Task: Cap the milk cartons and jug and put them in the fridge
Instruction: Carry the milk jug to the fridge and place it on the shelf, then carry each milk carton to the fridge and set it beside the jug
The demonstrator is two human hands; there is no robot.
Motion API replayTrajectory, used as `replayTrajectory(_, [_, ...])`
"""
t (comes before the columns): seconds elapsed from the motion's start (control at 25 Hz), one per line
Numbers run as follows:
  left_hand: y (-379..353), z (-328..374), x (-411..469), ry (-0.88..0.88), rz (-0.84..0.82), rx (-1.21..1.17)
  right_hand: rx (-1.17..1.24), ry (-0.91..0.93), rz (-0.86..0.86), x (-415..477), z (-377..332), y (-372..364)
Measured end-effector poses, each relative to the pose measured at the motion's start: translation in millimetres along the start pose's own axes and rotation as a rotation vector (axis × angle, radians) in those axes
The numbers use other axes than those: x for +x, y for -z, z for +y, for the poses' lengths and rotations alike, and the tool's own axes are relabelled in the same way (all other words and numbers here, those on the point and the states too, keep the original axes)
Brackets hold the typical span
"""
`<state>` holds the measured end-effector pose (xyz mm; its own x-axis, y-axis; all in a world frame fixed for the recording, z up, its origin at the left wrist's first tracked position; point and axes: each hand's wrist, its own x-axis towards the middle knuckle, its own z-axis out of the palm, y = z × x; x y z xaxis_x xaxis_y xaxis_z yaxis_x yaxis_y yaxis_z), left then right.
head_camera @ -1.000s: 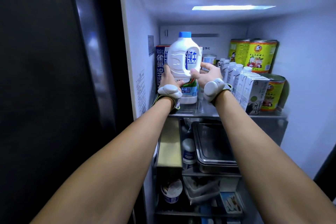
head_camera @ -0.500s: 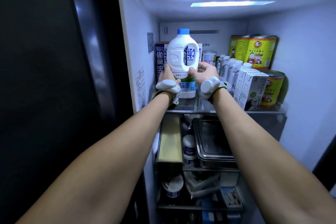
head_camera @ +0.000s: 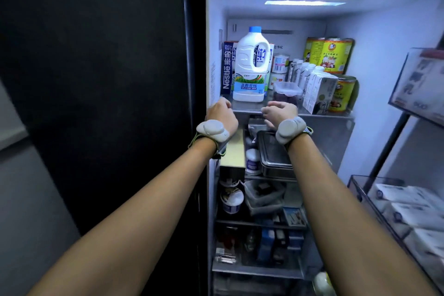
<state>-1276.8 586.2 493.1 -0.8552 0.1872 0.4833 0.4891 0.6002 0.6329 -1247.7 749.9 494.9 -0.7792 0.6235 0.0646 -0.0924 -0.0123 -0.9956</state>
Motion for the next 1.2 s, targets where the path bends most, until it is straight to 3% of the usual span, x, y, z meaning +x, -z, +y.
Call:
replayTrajectory(0.28, [47,-24,-111,0.039,-0.008,-0.11,0.062,-0.136,-0.132,-116,37,2])
replayTrajectory(0.56, [92,-39,-221,0.212,0.089,-0.115,0.057,-0.228,-0.295,-207,74,-16])
replayTrajectory(0.72, [123,-42,-313,0.355,0.24,-0.029,-0.017,-0.272,-0.534,-280,99,-16])
replayTrajectory(0.88, [143,-55,-380,0.486,0.269,0.008,-0.057,-0.288,-0.603,-331,112,-9])
replayTrajectory(1.2, [222,-56,-575,0.741,0.499,0.107,-0.11,-0.376,-0.989,-508,149,-22])
